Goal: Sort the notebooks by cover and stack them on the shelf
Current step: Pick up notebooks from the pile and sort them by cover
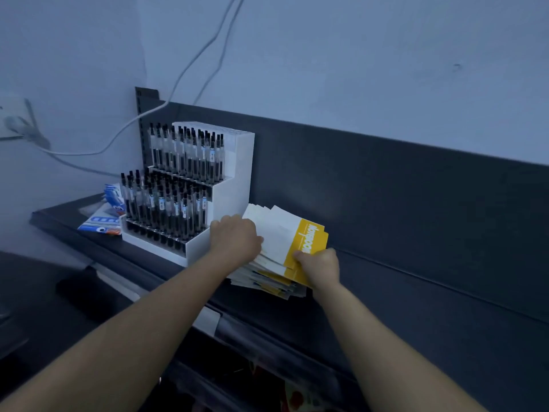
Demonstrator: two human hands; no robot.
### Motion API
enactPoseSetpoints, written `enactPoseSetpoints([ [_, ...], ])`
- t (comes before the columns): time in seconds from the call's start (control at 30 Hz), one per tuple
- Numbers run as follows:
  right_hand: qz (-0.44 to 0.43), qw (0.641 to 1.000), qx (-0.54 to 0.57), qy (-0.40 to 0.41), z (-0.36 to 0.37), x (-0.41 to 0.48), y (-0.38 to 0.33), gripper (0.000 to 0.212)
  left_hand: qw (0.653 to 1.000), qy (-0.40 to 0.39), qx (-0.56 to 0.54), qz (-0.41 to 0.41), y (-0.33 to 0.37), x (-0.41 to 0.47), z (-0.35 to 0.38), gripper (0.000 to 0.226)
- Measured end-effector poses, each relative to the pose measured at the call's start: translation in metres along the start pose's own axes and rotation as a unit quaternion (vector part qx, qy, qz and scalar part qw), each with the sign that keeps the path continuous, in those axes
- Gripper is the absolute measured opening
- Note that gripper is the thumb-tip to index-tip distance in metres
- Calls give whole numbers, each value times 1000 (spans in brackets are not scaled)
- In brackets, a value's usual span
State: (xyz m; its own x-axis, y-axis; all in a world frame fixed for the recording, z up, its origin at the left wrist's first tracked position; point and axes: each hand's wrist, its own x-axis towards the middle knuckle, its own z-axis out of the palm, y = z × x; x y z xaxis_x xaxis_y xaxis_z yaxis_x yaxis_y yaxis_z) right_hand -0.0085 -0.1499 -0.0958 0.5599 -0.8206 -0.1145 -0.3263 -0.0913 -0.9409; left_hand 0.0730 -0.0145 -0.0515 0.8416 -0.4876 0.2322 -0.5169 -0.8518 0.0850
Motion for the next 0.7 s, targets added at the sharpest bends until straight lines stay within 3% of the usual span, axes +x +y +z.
enactPoseSetpoints([
  [0.13,64,992,110,7,-11,-1,10,24,999,-13,4,52,4,-6,6,35],
  [0.33,85,987,139,-1,-30,0,11,21,998,-6,-18,64,6,-10,12,28],
  [0.53,97,981,168,-19,-47,4,12,26,997,-38,9,70,23,-12,13,42],
  [0.63,90,971,218,-39,-57,4,15,28,994,-48,-57,79,32,-13,12,34],
  [0.7,77,964,251,-46,-63,3,18,31,979,-63,-183,60,38,-13,9,31],
])
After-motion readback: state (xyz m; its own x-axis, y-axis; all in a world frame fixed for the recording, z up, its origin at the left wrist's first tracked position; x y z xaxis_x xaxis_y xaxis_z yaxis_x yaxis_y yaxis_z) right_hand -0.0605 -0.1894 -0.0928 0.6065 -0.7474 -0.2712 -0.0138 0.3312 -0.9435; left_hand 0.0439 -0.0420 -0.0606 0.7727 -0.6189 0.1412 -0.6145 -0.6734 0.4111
